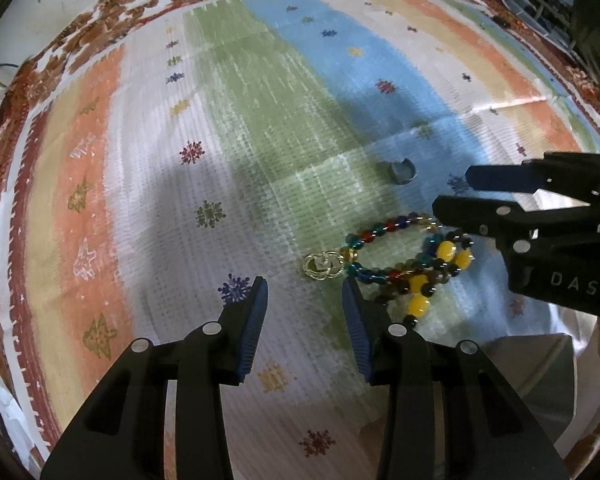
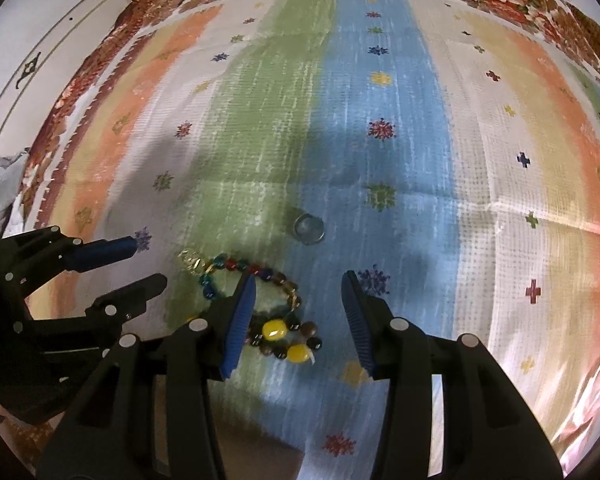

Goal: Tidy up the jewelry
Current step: 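Move both open tools to the bead bracelets and silver ring on the bed, then grasp the gold charm with the left tool while the right tool grasps the silver ring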

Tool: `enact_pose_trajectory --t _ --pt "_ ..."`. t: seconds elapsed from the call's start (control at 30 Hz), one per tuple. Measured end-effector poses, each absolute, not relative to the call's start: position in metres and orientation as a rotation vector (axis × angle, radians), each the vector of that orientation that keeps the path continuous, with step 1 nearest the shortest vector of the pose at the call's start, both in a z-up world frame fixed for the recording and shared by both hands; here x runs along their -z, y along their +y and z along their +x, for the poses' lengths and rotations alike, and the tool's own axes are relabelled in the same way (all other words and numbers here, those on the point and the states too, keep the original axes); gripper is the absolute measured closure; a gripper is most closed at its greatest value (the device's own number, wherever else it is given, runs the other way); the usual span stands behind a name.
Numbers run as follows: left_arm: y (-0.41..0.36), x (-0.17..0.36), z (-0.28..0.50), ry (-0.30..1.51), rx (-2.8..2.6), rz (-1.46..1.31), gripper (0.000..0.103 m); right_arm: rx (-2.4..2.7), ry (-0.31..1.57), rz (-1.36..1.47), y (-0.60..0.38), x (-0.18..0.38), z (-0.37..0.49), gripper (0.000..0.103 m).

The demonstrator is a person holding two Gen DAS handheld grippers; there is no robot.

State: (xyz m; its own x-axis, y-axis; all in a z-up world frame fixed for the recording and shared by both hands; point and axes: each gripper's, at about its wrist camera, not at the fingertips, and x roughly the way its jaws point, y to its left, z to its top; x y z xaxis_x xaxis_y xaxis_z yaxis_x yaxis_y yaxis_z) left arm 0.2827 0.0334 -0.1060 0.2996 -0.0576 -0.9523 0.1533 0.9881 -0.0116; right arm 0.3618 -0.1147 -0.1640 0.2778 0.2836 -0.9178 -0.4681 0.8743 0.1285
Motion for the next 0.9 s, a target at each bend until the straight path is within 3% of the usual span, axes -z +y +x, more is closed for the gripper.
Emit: enact_pose_trajectory --t 0.9 --pt "0.028 0.122 0.299 1.29 0.161 0.095 0.065 -0.457 1.202 -0.23 -0.095 0.191 0.397 0.055"
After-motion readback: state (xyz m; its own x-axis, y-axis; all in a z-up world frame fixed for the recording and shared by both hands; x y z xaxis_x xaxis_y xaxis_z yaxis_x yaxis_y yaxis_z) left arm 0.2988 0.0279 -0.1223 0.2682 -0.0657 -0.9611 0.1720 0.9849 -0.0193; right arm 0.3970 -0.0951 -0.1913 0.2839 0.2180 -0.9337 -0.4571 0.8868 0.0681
